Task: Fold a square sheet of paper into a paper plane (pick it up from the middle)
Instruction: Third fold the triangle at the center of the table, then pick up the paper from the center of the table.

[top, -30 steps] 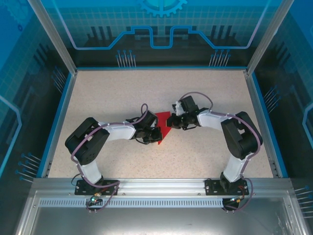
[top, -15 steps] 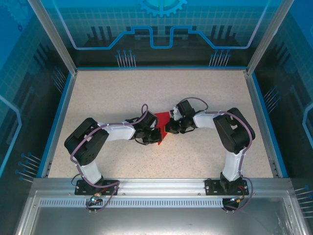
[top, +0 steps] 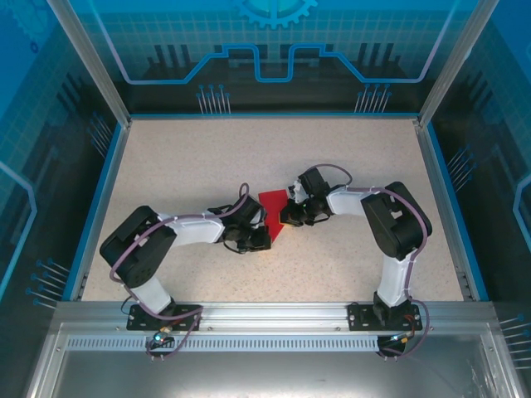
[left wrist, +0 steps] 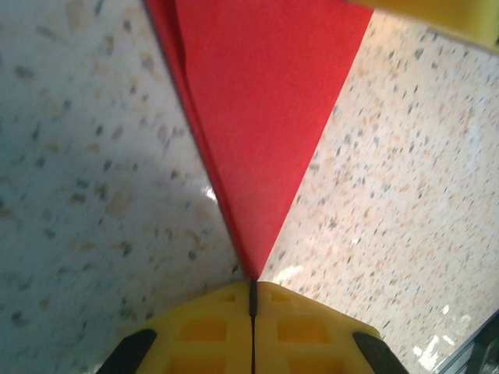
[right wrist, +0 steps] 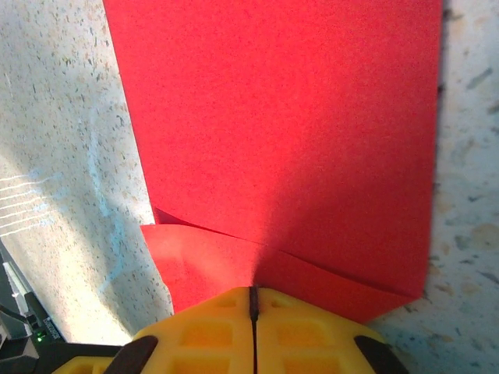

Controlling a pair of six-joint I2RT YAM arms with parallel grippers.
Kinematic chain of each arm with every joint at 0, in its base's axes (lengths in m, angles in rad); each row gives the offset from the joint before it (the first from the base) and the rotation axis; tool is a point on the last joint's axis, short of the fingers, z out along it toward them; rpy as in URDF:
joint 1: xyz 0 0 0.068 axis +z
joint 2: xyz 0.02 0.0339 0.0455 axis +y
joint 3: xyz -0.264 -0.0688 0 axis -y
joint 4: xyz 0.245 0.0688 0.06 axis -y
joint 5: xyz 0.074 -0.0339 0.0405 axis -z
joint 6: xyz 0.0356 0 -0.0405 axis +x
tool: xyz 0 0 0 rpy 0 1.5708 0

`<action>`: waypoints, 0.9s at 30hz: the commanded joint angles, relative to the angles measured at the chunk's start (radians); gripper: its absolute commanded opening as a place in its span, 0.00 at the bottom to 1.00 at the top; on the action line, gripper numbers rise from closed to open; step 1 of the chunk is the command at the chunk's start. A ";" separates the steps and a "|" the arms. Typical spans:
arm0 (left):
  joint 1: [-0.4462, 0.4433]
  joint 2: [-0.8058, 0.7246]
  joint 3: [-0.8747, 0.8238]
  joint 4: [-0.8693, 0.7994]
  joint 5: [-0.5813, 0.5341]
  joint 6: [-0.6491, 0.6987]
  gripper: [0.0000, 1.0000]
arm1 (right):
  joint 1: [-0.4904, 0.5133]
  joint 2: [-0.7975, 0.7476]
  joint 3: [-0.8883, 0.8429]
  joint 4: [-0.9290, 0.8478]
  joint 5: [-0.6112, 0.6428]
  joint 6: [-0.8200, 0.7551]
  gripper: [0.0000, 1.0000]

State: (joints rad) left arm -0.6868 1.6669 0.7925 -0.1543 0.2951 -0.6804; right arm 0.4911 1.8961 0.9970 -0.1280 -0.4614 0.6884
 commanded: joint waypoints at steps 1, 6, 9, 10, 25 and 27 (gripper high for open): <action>-0.011 -0.085 0.034 -0.058 -0.052 0.021 0.09 | 0.011 -0.051 -0.007 -0.049 0.047 0.003 0.09; -0.010 -0.123 0.077 0.004 -0.125 0.000 0.19 | 0.003 -0.169 -0.013 -0.067 0.095 0.029 0.22; -0.011 -0.086 0.123 0.013 -0.156 -0.015 0.18 | -0.010 -0.200 -0.034 -0.072 0.133 0.045 0.32; -0.010 -0.072 0.141 0.003 -0.172 -0.021 0.18 | -0.018 -0.203 -0.045 -0.068 0.133 0.050 0.36; -0.008 0.092 0.238 -0.096 -0.322 -0.045 0.09 | -0.060 -0.107 -0.052 -0.012 0.014 0.030 0.42; -0.009 0.099 0.240 -0.104 -0.336 -0.047 0.09 | -0.059 -0.099 -0.047 -0.008 0.003 0.026 0.42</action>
State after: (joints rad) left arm -0.6910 1.7519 1.0039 -0.2237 0.0063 -0.7086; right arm 0.4412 1.7779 0.9253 -0.1463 -0.4110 0.7322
